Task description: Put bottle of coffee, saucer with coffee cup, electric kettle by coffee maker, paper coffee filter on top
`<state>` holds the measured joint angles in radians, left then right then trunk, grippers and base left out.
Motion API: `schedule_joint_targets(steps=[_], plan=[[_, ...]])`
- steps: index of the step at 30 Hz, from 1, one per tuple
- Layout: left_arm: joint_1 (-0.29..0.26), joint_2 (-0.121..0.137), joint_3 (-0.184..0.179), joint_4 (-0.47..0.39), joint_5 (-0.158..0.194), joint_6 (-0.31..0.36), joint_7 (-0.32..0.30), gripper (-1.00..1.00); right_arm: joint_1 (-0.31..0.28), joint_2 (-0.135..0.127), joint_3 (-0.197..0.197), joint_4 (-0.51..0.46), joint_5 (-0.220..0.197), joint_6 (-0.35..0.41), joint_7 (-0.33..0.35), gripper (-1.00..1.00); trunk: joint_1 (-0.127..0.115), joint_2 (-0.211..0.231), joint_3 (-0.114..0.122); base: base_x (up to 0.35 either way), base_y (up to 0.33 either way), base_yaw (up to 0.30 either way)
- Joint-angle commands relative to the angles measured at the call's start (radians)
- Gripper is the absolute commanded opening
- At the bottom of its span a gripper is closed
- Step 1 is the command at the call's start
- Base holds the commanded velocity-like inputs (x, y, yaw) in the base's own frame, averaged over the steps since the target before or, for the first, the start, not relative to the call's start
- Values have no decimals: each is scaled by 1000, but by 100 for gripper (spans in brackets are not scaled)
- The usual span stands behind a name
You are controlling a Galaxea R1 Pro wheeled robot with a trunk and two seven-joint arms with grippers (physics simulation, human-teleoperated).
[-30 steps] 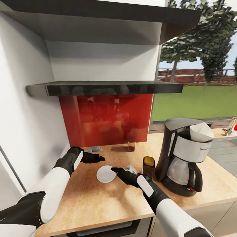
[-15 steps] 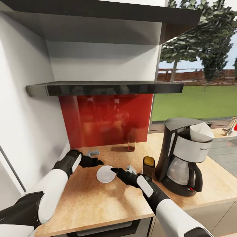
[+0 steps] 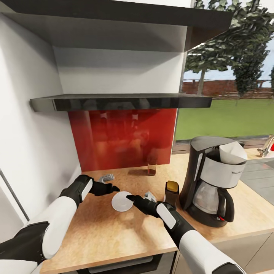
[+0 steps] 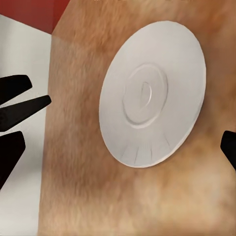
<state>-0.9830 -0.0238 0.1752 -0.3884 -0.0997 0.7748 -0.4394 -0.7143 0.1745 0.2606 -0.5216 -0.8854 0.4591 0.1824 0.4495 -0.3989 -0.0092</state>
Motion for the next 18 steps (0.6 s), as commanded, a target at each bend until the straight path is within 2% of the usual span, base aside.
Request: schedule_joint_targets(steps=[1, 7, 18], plan=[[0, -2, 7, -1, -8, 4, -7, 100, 0, 0, 0, 1, 0, 3, 1, 100, 1, -1, -1, 76, 35, 0], [0, -2, 6, -1, -6, 4, -7, 100, 0, 0, 0, 14, 0, 3, 0, 100, 1, -1, -1, 96, 67, 0], [7, -5, 6, 1, -6, 28, -7, 100, 0, 0, 2, 61, 0, 3, 0, 100, 1, -1, -1, 8, 6, 0]])
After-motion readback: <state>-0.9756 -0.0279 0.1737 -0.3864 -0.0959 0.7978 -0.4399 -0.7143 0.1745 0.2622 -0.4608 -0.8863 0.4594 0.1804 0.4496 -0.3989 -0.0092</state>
